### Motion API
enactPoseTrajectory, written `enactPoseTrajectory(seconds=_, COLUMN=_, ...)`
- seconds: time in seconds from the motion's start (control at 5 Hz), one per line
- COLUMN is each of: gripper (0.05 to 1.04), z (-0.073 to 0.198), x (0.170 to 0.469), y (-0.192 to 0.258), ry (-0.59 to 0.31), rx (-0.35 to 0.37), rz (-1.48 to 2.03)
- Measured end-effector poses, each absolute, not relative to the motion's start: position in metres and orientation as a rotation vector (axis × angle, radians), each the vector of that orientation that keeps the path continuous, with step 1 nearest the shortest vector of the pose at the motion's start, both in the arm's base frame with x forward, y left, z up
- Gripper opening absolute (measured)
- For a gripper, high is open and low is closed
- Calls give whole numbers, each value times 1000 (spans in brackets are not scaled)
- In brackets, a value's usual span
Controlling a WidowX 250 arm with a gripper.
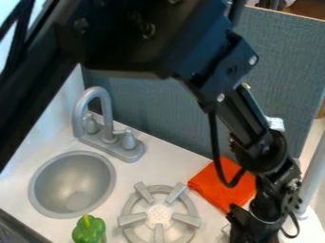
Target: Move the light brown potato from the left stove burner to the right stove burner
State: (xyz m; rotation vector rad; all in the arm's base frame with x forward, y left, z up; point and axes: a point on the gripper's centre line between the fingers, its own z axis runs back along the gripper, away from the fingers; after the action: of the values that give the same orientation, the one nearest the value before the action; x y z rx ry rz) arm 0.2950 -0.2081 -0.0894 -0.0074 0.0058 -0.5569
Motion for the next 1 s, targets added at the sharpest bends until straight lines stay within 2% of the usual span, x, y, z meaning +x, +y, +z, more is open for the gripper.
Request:
enactPoseTrajectory(seconds=0.2, gripper=595, z=-90, x=293, y=-212, ry=-18, rx=-39, rz=-557)
enactPoseTrajectory(seconds=0.4, gripper=643, z=-84, x=289, y=-209, ry=-54, rx=-85, rz=-559)
enactPoseTrajectory(seconds=0.6, gripper=938, z=-60, x=287, y=-201, ry=-101, rx=-103, rz=-549)
enactPoseTrajectory(seconds=0.8, gripper=1011, z=-24, x=294, y=-188, ry=-183, rx=-160, rz=-510)
enactPoseTrajectory(seconds=1.0, gripper=1006, z=7, x=295, y=-175, ry=-214, rx=-182, rz=-459)
